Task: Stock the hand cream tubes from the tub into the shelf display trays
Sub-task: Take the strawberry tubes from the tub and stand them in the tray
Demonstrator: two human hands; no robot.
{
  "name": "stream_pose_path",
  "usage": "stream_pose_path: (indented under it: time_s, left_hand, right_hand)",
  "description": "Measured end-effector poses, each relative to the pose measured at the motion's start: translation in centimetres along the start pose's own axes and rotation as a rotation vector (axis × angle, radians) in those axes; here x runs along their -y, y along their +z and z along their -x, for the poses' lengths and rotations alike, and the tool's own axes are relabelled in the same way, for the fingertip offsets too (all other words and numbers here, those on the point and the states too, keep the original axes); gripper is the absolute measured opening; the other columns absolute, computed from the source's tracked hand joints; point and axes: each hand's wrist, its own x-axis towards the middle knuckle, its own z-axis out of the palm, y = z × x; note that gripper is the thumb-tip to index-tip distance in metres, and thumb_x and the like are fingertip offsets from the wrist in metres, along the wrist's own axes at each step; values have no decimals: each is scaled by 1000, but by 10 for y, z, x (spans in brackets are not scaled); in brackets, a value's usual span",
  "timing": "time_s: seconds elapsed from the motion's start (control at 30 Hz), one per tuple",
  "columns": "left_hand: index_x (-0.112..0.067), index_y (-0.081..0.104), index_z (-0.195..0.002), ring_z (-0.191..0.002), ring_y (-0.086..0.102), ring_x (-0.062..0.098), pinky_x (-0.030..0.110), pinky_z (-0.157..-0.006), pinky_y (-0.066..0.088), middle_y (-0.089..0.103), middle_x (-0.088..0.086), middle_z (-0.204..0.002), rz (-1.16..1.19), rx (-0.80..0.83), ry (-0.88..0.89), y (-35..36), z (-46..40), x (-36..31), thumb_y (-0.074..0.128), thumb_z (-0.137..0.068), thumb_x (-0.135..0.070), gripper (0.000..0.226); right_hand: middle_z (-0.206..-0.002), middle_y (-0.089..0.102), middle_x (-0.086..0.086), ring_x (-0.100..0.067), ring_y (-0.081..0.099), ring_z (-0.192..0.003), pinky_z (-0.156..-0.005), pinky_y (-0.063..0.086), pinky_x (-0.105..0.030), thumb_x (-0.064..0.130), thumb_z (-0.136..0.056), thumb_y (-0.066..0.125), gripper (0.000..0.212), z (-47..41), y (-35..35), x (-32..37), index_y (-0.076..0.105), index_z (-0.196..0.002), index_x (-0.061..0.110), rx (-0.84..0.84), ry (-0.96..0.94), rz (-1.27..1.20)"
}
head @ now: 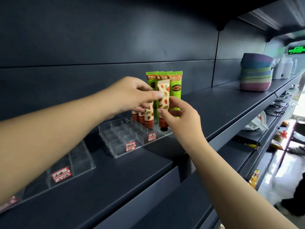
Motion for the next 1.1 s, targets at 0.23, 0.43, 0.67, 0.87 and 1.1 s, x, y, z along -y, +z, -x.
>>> stream_pose_path:
  time_s: [0.23, 0.43, 0.67, 0.87, 1.1]
  left_hand:
    - [-18, 63, -83, -78, 67, 17, 35, -80, 56, 69, 7, -90, 51, -31, -12, 10, -5, 3, 66, -82, -14, 4]
    - [-12, 66, -92, -88, 67, 21, 39, -83, 55, 69, 9, -96, -11, -155, -15, -1, -15, 6, 66, -82, -12, 10]
    - [-9, 66, -101, -89, 66, 18, 37, -82, 56, 68, 8, -100, -32, -156, -53, 10, -22, 15, 65, -84, -13, 17]
    - [-9, 69, -99, -92, 66, 26, 42, -83, 55, 66, 8, -111, -138, -139, -41, 24, -25, 20, 68, -82, -14, 18]
    - [-13, 65, -102, -94, 64, 22, 34, -74, 57, 61, 4, -113, -149, -132, -54, 27, -26, 28, 63, -85, -12, 18]
  right_hand:
    - [-104, 59, 9, -9, 57, -97, -85, 49, -21, 28, -83, 65, 39, 3, -3, 7, 58, -121, 19, 77, -58, 76]
    - [-90, 61, 8, -9, 57, -83, -77, 47, -15, 26, -82, 66, 29, 17, -28, -23, 66, -109, 16, 76, 20, 170]
    - [-72, 71, 1, -9, 55, -77, -68, 40, -18, 32, -84, 45, 38, 42, -30, -59, 70, -70, 7, 20, -299, 358]
    - [-79, 73, 2, -6, 59, -85, -79, 40, -9, 23, -83, 47, 33, 46, -33, -70, 75, -73, 9, -34, -438, 307]
    - [-77, 73, 1, -7, 59, -83, -79, 39, -6, 20, -81, 48, 31, 45, -31, -72, 75, -71, 8, -73, -473, 280]
